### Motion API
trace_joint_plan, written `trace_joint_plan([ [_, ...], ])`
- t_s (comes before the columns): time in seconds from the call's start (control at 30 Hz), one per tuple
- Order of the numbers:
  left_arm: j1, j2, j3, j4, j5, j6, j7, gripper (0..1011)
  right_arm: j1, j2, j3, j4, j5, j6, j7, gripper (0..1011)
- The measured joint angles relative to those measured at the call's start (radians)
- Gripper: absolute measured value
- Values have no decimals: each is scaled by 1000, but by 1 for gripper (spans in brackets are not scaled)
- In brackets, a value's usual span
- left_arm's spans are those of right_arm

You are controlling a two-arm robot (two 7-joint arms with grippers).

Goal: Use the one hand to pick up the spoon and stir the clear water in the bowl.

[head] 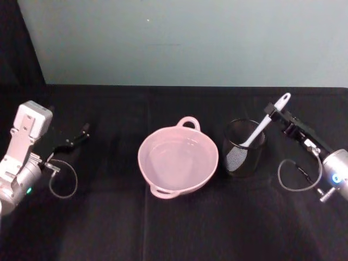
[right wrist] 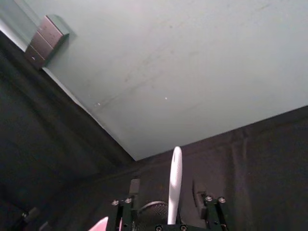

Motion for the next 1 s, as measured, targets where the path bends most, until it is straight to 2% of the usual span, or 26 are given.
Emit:
trace_joint_plan([
  [0.07,0,0,0,0,0,0,0,1011,-7,12,-2,-13,2,8,-10,748],
  [0.13,0,0,0,0,0,0,0,1011,-19,31,-1,-37,1,15,-23,776],
  [0.17,0,0,0,0,0,0,0,1011,-23,38,-1,-46,0,19,-29,840],
  [0.23,0,0,0,0,0,0,0,1011,-34,57,-1,-71,-4,28,-38,876],
  [0.4,0,0,0,0,0,0,0,1011,-81,137,5,-160,-18,77,-71,1002],
  [0.57,0,0,0,0,0,0,0,1011,-143,221,34,-245,-35,106,-110,1002],
  [0.67,0,0,0,0,0,0,0,1011,-170,252,46,-273,-53,118,-133,1002],
  [0.73,0,0,0,0,0,0,0,1011,-187,278,52,-291,-79,133,-158,1002],
  [0.83,0,0,0,0,0,0,0,1011,-191,292,49,-292,-113,148,-179,1002],
  [0.9,0,0,0,0,0,0,0,1011,-180,295,34,-275,-148,159,-192,1002],
  [1.0,0,0,0,0,0,0,0,1011,-128,283,-13,-219,-224,167,-202,1003],
])
